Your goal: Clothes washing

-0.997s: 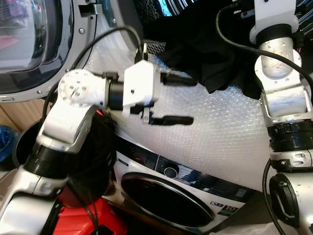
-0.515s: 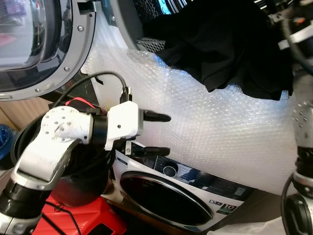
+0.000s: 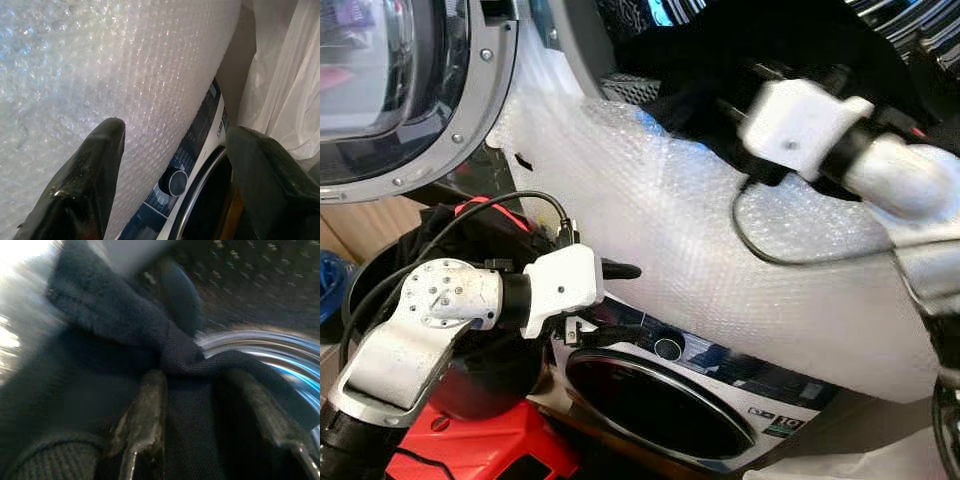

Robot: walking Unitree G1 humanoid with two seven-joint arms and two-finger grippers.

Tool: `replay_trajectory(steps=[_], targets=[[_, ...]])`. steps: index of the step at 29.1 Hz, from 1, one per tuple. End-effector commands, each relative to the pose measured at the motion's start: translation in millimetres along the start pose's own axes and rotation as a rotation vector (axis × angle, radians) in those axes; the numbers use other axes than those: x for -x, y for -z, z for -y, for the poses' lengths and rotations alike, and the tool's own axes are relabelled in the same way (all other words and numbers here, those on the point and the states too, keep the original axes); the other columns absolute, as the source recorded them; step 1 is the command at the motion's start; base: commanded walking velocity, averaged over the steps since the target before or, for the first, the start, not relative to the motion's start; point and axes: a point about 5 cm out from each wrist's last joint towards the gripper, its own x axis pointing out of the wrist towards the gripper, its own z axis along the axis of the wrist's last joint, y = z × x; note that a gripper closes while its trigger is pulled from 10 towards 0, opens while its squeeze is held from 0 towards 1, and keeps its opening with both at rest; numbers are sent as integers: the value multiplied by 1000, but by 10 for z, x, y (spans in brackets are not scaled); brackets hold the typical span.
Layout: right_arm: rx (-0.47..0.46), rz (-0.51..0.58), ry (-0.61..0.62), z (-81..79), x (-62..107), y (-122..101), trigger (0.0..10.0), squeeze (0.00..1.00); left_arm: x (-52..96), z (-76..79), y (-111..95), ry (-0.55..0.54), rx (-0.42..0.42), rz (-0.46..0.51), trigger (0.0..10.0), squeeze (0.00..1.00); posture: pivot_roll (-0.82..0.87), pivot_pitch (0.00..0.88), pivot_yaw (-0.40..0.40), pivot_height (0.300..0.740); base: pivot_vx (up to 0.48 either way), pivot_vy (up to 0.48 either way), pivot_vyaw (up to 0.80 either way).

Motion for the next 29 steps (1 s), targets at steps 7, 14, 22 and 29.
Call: replay_trajectory(steps=[7, 14, 22, 29], targets=[[26, -222, 454, 517, -254, 80, 10000, 0, -12, -3, -102, -2, -6, 35, 10000, 0, 125, 184, -84, 740, 0, 0, 0], [-423, -154, 690, 620, -224, 153, 10000, 0, 15, -40, -124, -34, 0, 40, 10000, 0, 135, 182, -93, 740, 0, 0, 0], [-886, 349, 543, 588, 135, -143, 10000, 0, 155, -146, -131, -108, 6, 28, 10000, 0, 143, 188, -98, 740, 0, 0, 0], [-707, 372, 315, 439, 351, -54, 10000, 0, 214, -191, -108, -132, 0, 9, 10000, 0, 134, 196, -101, 740, 0, 0, 0]])
